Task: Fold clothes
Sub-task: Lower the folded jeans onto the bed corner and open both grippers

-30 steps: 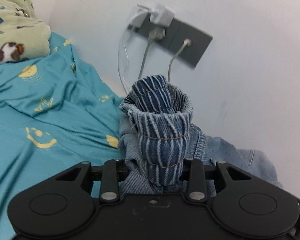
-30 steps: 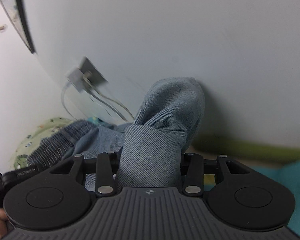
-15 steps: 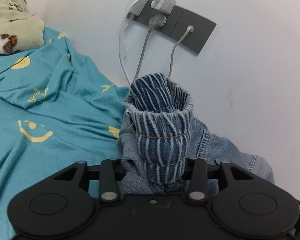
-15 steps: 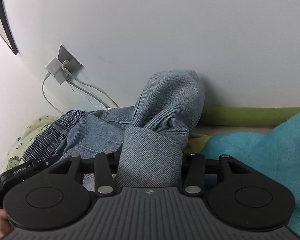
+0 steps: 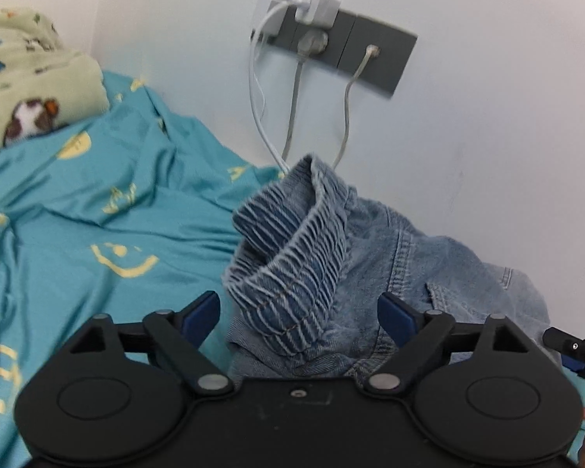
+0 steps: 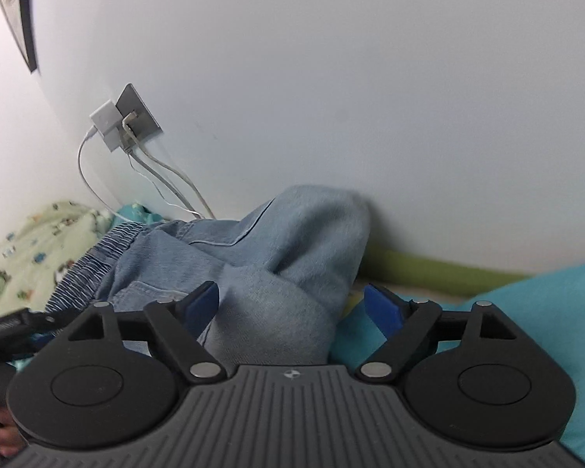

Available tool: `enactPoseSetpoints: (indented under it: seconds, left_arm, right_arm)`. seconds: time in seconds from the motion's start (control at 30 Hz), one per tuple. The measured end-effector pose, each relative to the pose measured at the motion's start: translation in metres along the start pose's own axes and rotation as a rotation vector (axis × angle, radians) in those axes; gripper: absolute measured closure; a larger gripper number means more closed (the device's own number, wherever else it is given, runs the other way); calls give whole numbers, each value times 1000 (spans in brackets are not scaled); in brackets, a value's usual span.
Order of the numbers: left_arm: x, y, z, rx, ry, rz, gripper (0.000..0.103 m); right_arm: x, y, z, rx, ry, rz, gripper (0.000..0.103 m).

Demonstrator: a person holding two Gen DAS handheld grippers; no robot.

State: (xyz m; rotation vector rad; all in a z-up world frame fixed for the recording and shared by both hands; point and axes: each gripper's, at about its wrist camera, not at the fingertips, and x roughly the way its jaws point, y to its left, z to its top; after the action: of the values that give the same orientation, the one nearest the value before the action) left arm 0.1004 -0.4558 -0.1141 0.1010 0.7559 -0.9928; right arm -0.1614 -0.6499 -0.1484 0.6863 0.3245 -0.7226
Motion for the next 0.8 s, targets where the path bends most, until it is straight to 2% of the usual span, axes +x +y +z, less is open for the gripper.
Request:
enactPoseSetpoints:
  seconds: [0.07, 0.4, 0.63, 0.8]
  left_arm:
    - [-13, -2, 5, 6, -23, 15, 11]
    - [-87, -5, 40, 30, -115, 72, 8]
    - [-151, 11, 66, 52, -206, 167, 5]
    - [-194, 26, 70, 53, -249, 236, 4]
  right_arm:
    - [-3, 2, 6, -24, -7, -1, 18]
    - [-20, 51, 39, -171, -32, 81, 17]
    - [-32, 98, 56, -230, -49, 160, 17]
    - [-45, 137, 65, -277, -65, 226, 16]
